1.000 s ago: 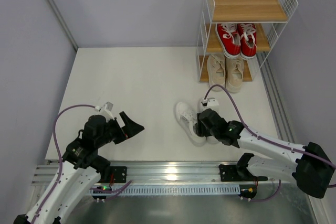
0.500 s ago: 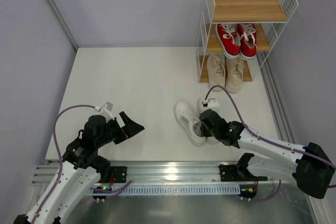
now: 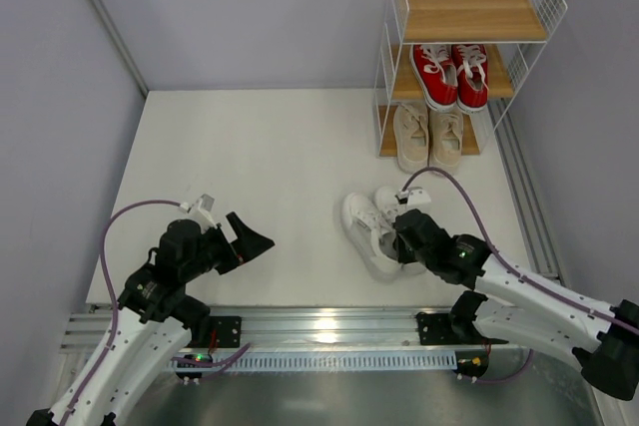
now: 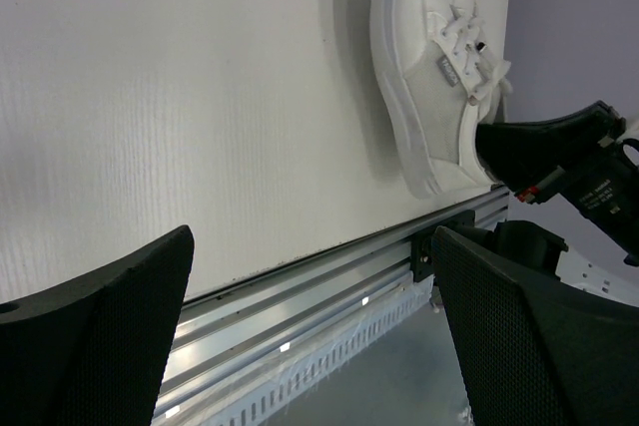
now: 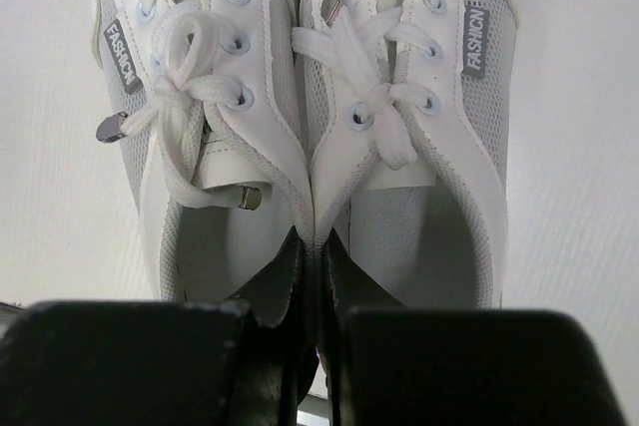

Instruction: Place and organize the shoes onto the shoe shelf

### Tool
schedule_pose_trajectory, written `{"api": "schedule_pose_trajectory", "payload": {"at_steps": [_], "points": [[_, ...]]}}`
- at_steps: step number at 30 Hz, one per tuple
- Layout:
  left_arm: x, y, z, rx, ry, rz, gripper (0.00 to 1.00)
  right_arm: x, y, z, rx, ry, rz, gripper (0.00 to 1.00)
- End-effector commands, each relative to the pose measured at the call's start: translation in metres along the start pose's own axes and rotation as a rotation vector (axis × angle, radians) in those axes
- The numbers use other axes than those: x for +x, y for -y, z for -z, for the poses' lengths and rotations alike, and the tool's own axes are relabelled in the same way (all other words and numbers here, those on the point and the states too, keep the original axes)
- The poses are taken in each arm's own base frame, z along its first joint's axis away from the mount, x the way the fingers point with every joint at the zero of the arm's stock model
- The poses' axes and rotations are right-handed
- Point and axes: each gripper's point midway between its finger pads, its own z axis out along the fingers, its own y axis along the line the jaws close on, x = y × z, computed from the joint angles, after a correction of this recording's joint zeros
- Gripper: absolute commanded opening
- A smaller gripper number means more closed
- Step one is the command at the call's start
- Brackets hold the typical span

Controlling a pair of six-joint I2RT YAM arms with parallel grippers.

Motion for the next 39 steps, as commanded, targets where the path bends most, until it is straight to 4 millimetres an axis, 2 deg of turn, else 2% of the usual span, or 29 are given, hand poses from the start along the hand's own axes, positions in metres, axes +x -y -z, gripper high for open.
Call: {"api": "schedule_pose_trajectory", "payload": {"at_steps": [1,3,4,5,6,9,10,12,13,15,17,20,25,27,28,30,31,32,33,34,35,36,37,38,39], "points": [[-0.004,0.010,-0.001,0.040,0.012,-0.007,1.00,-0.086,-0.006,0.050,-0.041,0.283,-0.046,0.04],[-0.005,0.011,-0.002,0.044,0.011,-0.007,1.00,-0.097,0.003,0.065,-0.009,0.322,-0.038,0.04],[-0.006,0.012,-0.002,0.047,0.011,-0.011,1.00,-0.112,0.004,0.080,-0.014,0.363,-0.034,0.04],[-0.005,0.012,-0.003,0.045,0.008,-0.010,1.00,-0.117,0.008,0.089,-0.004,0.379,-0.028,0.04],[-0.006,0.013,-0.003,0.048,0.007,-0.011,1.00,-0.134,0.011,0.107,0.001,0.431,-0.042,0.04],[-0.008,0.016,-0.003,0.051,0.009,-0.016,1.00,-0.158,0.023,0.141,0.021,0.523,-0.036,0.04],[-0.007,0.016,-0.004,0.050,0.004,-0.016,1.00,-0.175,0.030,0.162,0.038,0.587,-0.061,0.04],[-0.008,0.017,-0.004,0.052,0.004,-0.019,1.00,-0.195,0.042,0.187,0.075,0.674,-0.062,0.04],[-0.009,0.018,-0.004,0.052,0.002,-0.020,1.00,-0.211,0.049,0.208,0.097,0.734,-0.091,0.04],[-0.009,0.019,-0.004,0.054,0.000,-0.022,1.00,-0.232,0.053,0.228,0.129,0.795,-0.077,0.04],[-0.010,0.021,-0.003,0.055,-0.001,-0.026,1.00,-0.257,0.059,0.259,0.150,0.885,-0.114,0.04],[-0.011,0.022,-0.001,0.052,0.004,-0.031,1.00,-0.287,0.064,0.290,0.181,0.983,-0.146,0.04],[-0.013,0.024,0.001,0.057,0.010,-0.038,1.00,-0.319,0.085,0.336,0.325,1.136,-0.162,0.04],[-0.014,0.025,0.002,0.054,0.010,-0.045,1.00,-0.336,0.082,0.346,0.345,1.178,-0.171,0.04],[-0.014,0.025,0.002,0.052,0.008,-0.045,1.00,-0.344,0.085,0.360,0.365,1.200,-0.176,0.04],[-0.015,0.027,0.002,0.050,0.005,-0.051,1.00,-0.365,0.080,0.364,0.438,1.225,-0.130,0.04],[-0.017,0.029,0.003,0.056,0.010,-0.054,1.00,-0.374,0.081,0.377,0.451,1.260,-0.134,0.04],[-0.016,0.030,0.004,0.057,0.007,-0.055,1.00,-0.388,0.071,0.366,0.473,1.245,-0.090,0.04],[-0.017,0.031,0.004,0.060,0.009,-0.056,1.00,-0.398,0.074,0.383,0.475,1.279,-0.109,0.04],[-0.017,0.031,0.005,0.063,0.008,-0.059,1.00,-0.410,0.067,0.381,0.468,1.285,-0.080,0.04],[-0.017,0.031,0.006,0.064,0.011,-0.057,1.00,-0.416,0.074,0.378,0.512,1.269,-0.060,0.04],[-0.017,0.032,0.006,0.066,0.012,-0.057,1.00,-0.431,0.067,0.360,0.514,1.246,-0.050,0.04],[-0.017,0.031,0.008,0.066,0.014,-0.057,1.00,-0.439,0.073,0.374,0.509,1.274,-0.084,0.04],[-0.016,0.030,0.008,0.064,0.014,-0.056,1.00,-0.447,0.083,0.366,0.542,1.253,-0.049,0.04],[-0.016,0.031,0.010,0.065,0.017,-0.059,1.00,-0.460,0.082,0.345,0.527,1.233,-0.071,0.04]]}}
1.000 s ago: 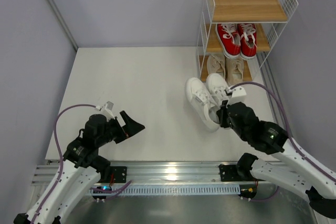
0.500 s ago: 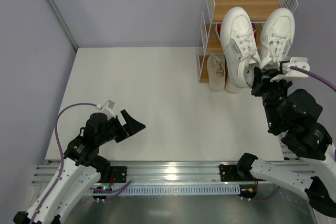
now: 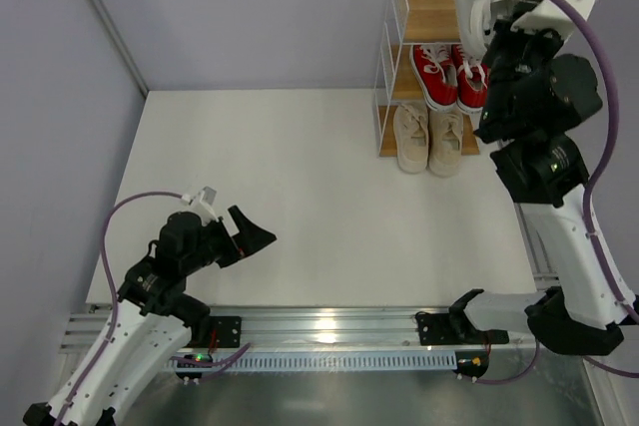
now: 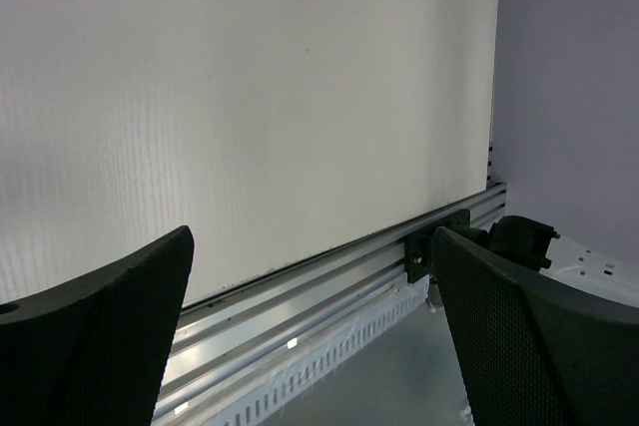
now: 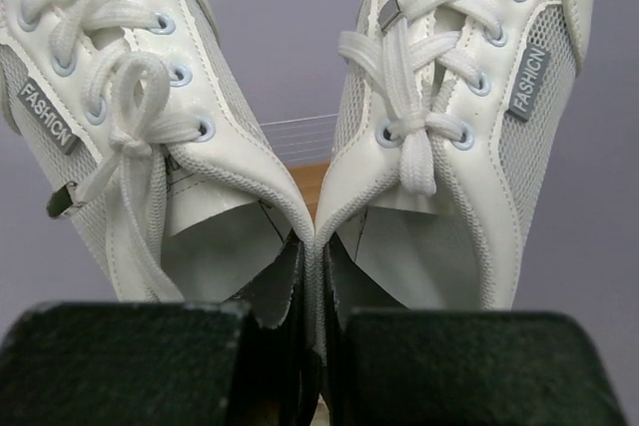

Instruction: Place and organize the shoes onto the shoe shelf

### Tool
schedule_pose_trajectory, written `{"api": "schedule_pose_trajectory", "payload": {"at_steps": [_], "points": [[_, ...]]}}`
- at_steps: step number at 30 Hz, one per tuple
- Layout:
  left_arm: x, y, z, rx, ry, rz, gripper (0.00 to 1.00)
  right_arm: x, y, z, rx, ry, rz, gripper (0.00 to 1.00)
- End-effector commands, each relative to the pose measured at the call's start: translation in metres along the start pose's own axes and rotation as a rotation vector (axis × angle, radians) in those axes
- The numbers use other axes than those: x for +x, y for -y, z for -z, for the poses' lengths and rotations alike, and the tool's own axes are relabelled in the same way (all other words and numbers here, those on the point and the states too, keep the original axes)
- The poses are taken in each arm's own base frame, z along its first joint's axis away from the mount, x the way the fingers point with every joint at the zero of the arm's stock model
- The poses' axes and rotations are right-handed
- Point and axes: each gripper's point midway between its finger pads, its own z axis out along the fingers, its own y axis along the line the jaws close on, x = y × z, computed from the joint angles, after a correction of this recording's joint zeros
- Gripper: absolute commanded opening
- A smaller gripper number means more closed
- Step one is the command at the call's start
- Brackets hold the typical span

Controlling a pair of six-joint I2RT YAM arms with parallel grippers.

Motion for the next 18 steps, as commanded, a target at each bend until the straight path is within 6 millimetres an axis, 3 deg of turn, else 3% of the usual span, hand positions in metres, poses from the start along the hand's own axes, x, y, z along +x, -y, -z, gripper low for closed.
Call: {"api": "schedule_pose_trajectory", "payload": {"at_steps": [1,2,3,4,6,8,12,13,14,18], "points": [[-0.006,0.016,0.012,0.054,0.026,-0.032,1.00,-0.040,0.015,-0.031,0.015,0.107,-0.105,0.04],[-0.006,0.015,0.014,0.053,0.028,-0.034,1.00,-0.033,0.008,-0.041,-0.015,0.094,-0.087,0.04],[-0.006,0.015,0.016,0.054,0.032,-0.035,1.00,-0.037,0.020,-0.051,0.011,0.109,-0.116,0.04],[-0.006,0.015,0.017,0.051,0.036,-0.039,1.00,-0.024,0.013,-0.066,0.002,0.088,-0.102,0.04],[-0.005,0.013,0.021,0.046,0.039,-0.042,1.00,-0.019,0.012,-0.082,-0.042,0.092,-0.098,0.04],[-0.006,0.013,0.024,0.045,0.047,-0.044,1.00,-0.006,-0.002,-0.097,-0.107,0.073,-0.123,0.04],[-0.005,0.013,0.032,0.043,0.061,-0.045,1.00,0.013,-0.034,-0.113,-0.262,0.035,-0.129,0.04],[-0.006,0.012,0.033,0.041,0.069,-0.044,1.00,0.012,-0.036,-0.116,-0.274,0.039,-0.132,0.04],[-0.007,0.013,0.035,0.044,0.075,-0.045,0.99,0.025,-0.044,-0.123,-0.294,0.009,-0.135,0.04],[-0.005,0.010,0.039,0.035,0.081,-0.046,1.00,0.042,-0.053,-0.132,-0.341,-0.027,-0.147,0.04]]}}
